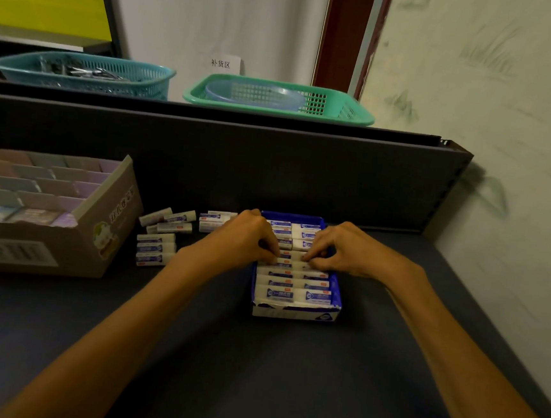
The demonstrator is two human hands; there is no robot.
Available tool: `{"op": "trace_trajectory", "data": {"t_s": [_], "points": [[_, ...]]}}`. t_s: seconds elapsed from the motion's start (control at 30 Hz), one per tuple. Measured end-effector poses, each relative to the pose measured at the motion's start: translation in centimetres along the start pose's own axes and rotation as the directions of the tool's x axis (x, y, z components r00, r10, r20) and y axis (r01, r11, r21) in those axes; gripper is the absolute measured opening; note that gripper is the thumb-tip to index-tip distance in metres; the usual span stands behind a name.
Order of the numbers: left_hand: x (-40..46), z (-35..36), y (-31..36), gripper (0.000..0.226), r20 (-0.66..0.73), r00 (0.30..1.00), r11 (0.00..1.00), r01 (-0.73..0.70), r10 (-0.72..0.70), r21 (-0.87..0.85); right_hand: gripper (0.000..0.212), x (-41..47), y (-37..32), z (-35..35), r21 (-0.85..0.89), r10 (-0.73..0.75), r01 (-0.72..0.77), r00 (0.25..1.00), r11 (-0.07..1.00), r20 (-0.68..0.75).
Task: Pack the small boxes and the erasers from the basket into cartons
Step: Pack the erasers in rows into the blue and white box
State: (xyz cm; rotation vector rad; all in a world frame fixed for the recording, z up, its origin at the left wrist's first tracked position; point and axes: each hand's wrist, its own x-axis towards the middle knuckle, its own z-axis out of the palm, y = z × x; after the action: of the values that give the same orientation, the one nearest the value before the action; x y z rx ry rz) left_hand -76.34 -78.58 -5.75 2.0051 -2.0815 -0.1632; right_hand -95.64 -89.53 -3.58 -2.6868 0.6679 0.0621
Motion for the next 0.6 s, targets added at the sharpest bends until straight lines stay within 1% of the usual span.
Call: {"op": "trace_trajectory", "data": {"t_s": [0.07,0.4,0.5,0.6], "points": [[0.0,0.0,0.0,0.022,-0.008,1.000,1.000,-0.004,0.004,0.002,0.025,0.0,-0.1,0.0,0.028,0.010,-0.010,1.000,1.000,-0.005],[0.2,-0.1,0.0,0.021,0.014,1.000,0.999,-0.010,0.009,0.033,0.023,0.1,-0.2,0.0,0.033,0.027,-0.027,1.000,0.999,-0.009],[0.1,-0.2,0.0,0.022,0.012,1.000,1.000,-0.003,0.003,0.018,0.022,-0.2,-0.4,-0.1,0.056,0.014,-0.012,0.999,0.998,-0.035],[-0.4,-0.3,0.2,0.023,-0.026,1.000,1.000,-0.007,0.007,0.004,0.020,-0.7,-0.8,-0.2,0.082,-0.019,0.025,0.998,0.996,-0.067]]}}
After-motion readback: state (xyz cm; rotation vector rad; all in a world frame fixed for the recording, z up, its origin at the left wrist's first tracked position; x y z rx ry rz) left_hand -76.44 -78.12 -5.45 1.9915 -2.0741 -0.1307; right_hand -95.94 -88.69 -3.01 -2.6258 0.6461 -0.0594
